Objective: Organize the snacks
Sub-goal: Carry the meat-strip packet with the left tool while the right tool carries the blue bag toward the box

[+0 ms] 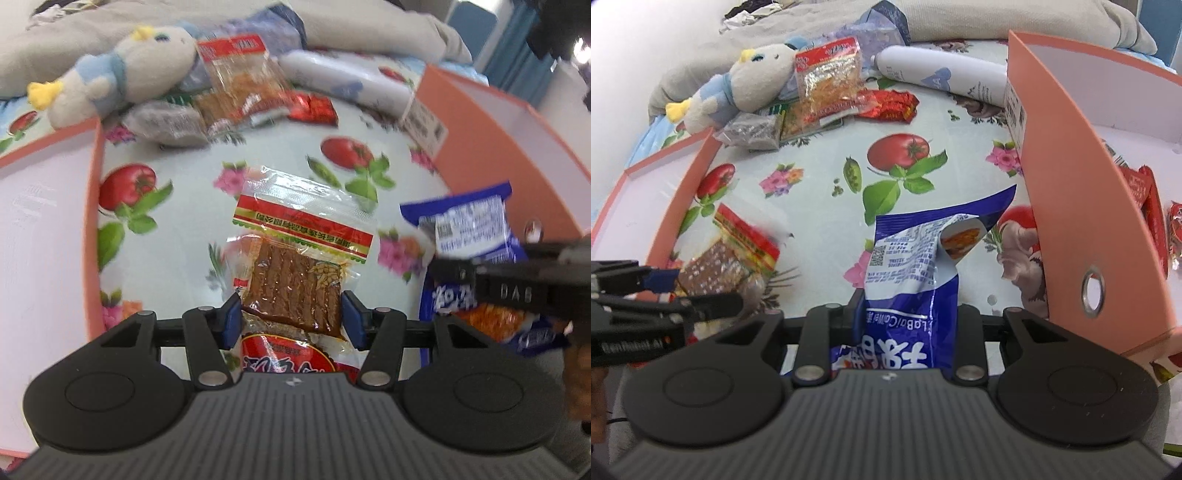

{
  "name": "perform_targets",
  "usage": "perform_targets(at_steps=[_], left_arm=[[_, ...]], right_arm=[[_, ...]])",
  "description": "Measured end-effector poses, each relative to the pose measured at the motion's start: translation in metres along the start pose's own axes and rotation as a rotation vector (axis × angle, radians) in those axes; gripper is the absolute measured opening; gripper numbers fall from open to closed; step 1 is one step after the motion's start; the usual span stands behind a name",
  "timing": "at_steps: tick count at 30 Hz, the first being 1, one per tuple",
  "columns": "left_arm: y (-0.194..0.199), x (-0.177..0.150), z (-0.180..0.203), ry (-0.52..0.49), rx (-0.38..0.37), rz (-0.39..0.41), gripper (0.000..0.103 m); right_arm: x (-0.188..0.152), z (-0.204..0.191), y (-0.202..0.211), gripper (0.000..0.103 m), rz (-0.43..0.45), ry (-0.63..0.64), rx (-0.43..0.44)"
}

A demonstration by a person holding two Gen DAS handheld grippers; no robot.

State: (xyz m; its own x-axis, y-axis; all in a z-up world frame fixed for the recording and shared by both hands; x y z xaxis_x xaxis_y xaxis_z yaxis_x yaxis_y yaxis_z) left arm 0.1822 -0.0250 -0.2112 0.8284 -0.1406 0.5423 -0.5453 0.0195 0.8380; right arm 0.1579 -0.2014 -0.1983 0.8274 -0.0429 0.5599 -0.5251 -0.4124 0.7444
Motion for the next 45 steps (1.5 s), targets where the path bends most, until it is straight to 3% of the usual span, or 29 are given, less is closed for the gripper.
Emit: perform_targets(at_steps=[8, 18, 30, 45], left_arm=[[0.032, 0.037, -0.009, 0.118, -0.018, 0.062, 0.060], [0.070, 0.082, -0.001, 0.175, -0.070, 0.136, 0.060], [0.107, 0.136, 0.017, 0.196, -0.116, 0.225, 0.060], [0.145, 0.180, 0.065, 0.189, -0.199, 0.300, 0.060]], right_arm=[[0.022, -0.013, 0.028, 0.033, 0.054, 0.025, 0.015], [0.062, -0.017, 0.077, 0.033, 0.165, 0.073, 0.010], [0.103, -0.015, 0.122, 0.033, 0.276, 0.125, -0.016], [0.134, 0.002, 0.179, 0.033, 0.381, 0.171, -0.092]])
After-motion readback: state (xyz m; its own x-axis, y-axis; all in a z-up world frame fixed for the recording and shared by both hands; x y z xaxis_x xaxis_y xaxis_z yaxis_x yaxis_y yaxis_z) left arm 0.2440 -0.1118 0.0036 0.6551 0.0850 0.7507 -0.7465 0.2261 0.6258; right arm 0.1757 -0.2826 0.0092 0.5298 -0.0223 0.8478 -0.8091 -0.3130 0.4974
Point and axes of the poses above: each gripper's, at about its wrist camera, not at the fingertips, and y roughly against the way its jaws point, z to its right, x to its top, the point moved 3 cm from there along -y, roughly the way its jaws point, and after that the axes turned 14 degrees about x, right-handed, at the moved point
